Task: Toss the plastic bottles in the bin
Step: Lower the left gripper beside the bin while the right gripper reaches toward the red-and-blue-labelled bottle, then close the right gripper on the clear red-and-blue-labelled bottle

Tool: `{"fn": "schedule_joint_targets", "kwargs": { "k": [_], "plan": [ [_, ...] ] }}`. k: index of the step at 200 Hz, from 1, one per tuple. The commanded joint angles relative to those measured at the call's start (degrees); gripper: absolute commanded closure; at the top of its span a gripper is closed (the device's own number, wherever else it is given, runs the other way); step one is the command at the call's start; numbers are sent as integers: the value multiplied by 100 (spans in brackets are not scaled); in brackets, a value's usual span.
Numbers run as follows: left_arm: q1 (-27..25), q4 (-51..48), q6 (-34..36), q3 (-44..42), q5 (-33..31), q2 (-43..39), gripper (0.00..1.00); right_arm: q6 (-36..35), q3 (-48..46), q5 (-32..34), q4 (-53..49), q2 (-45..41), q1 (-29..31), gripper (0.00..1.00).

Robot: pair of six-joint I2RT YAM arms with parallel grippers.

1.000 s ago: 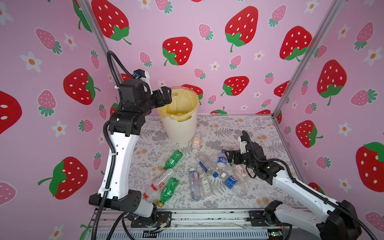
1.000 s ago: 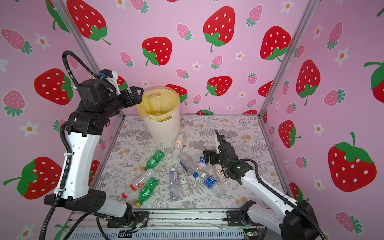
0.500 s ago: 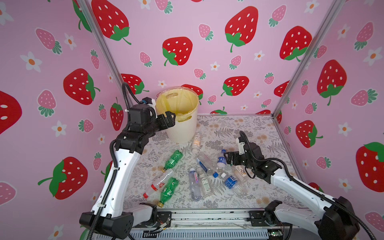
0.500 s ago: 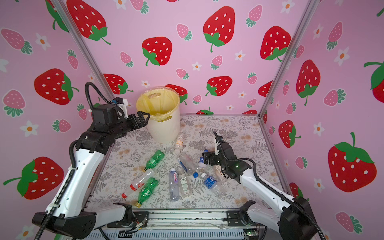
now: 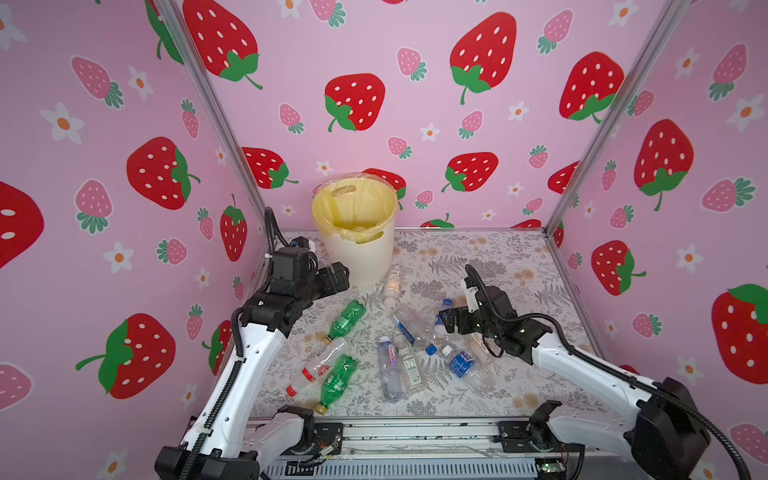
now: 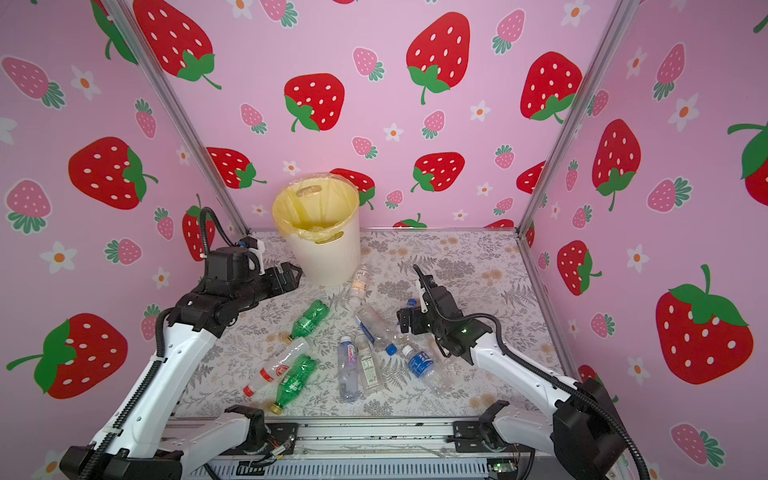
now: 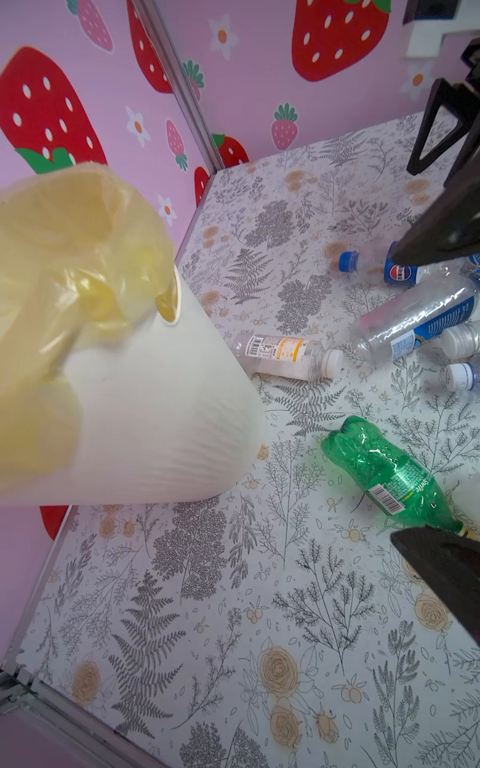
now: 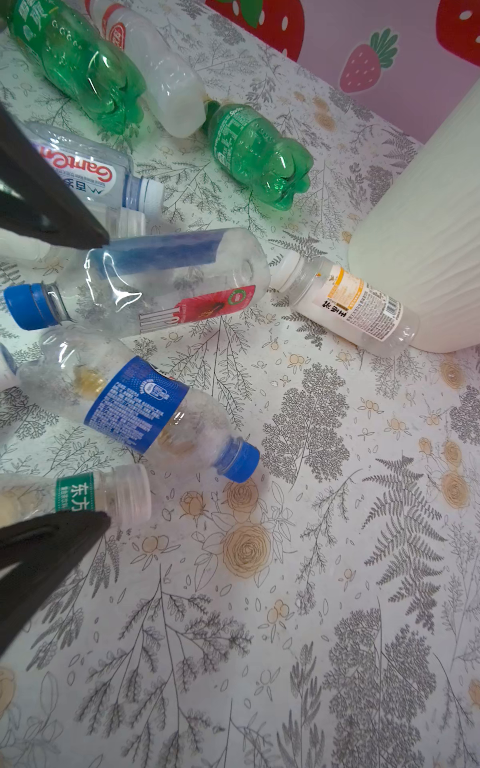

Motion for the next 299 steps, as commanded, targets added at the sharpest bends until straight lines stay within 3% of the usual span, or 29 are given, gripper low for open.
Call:
{"fn": "schedule_joint_targets", "kwargs": {
  "k": [1,53,94,140,262,299],
  "plan": [
    [-8,-112,48,-111,-70,2,1,-22,232,122,22,89,135,1],
    [217,-569,18,1,203,379,1,-33,364,149,117,311,401,1],
    [481,-456,104,-359,571,202,1,-54,436,156,269,554,645,1],
    [506,-467,212,-537,426,237,1,-153,856,322,113,1110,908,1],
    [518,-291,114,-696,944,179,1,-249,1615,361,16,2353,1267,0],
    [519,-299,116,-697,973,191,1,-189,1791,325,-131,2674,1279,8]
  ]
}}
